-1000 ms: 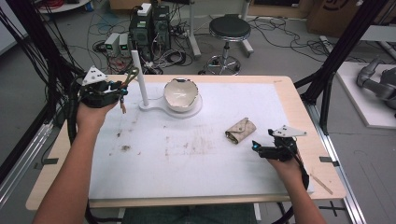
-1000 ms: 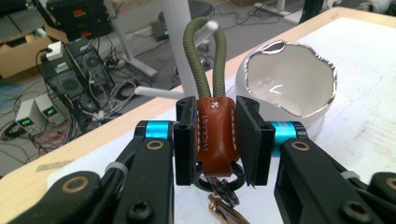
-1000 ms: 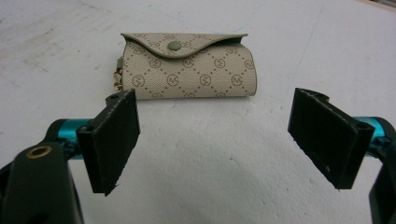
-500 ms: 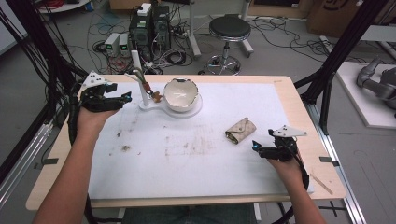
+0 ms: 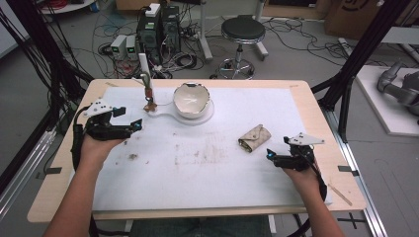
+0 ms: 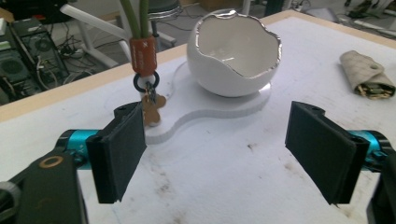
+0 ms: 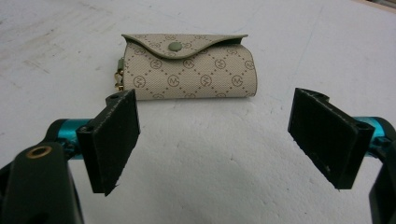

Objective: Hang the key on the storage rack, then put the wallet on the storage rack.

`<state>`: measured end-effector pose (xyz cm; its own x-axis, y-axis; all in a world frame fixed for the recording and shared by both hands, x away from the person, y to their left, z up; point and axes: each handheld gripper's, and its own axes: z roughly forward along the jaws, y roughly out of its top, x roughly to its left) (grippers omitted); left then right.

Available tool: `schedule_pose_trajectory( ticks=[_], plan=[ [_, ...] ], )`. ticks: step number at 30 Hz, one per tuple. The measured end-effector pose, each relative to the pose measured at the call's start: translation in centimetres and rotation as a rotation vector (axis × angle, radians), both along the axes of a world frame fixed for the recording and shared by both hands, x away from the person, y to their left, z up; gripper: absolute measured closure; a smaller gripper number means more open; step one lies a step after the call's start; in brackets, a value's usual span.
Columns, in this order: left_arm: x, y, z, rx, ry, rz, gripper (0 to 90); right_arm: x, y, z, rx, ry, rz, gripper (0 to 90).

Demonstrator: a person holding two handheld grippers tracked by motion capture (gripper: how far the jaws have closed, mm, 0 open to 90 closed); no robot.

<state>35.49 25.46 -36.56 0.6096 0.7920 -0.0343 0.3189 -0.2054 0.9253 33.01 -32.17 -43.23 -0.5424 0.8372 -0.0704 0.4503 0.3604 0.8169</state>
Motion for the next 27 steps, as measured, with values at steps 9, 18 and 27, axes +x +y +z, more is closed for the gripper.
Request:
schedule_pose_trajectory(
  ticks=[9, 18, 27],
  plan=[
    [-0.8, 0.3, -2.4, -0.030, 0.019, -0.021, 18.1, 0.3, 0.1, -0.1, -0.008, 0.006, 0.001, 16.9],
    [-1.1, 1.2, -3.5, -0.040, 0.046, -0.008, 17.1, 0.4, -0.3, -0.2, -0.002, 0.012, -0.012, 16.9],
    [-1.1, 0.3, -3.5, -0.045, 0.054, -0.034, 17.0, 0.2, -0.3, -0.1, -0.009, 0.004, -0.008, 16.9]
  ],
)
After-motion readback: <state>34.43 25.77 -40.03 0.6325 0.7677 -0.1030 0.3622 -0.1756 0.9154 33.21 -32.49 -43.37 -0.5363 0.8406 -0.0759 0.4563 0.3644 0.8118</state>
